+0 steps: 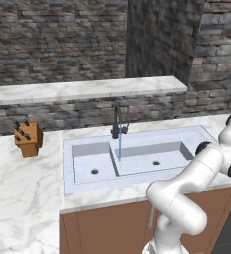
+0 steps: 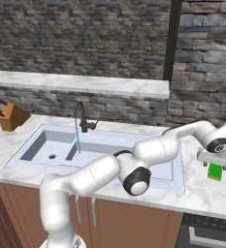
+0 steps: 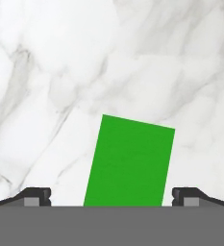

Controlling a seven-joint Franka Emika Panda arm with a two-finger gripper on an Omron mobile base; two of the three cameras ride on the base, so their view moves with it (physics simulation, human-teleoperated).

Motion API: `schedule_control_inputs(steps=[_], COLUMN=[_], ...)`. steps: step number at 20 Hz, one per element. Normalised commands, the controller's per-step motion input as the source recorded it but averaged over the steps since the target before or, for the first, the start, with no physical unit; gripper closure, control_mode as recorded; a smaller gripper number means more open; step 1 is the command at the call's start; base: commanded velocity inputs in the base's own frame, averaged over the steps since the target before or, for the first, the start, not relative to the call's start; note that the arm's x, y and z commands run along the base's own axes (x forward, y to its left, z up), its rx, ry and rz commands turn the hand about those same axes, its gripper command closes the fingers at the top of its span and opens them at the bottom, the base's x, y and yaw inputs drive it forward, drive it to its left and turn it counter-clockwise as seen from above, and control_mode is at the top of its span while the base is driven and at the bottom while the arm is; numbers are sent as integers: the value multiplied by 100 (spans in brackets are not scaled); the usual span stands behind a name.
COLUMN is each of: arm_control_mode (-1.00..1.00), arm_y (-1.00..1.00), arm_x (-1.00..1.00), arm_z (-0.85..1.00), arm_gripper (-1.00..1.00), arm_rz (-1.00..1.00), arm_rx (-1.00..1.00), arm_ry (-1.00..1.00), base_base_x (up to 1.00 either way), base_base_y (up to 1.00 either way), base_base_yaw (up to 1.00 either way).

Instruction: Soak the sponge with water for a few seconds and then drop it inside the sink.

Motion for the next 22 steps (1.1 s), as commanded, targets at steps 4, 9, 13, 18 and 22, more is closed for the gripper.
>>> schedule_control_inputs(steps=[4, 9, 13, 18, 22], arm_control_mode=[-100, -100, -100, -100, -100], arm_y=[-14, -9, -4, -2, -4], arm_x=[11, 2, 0, 0, 0], arm_z=[-1, 0, -1, -9, -17], arm_gripper=[-100, -100, -100, -100, -100], arm_rz=[0, 0, 0, 0, 0], arm_rx=[0, 4, 5, 7, 8], arm_ry=[0, 1, 3, 4, 4], base_base_x=[0, 0, 0, 0, 0], base_base_y=[0, 0, 0, 0, 0], base_base_yaw=[0, 0, 0, 0, 0])
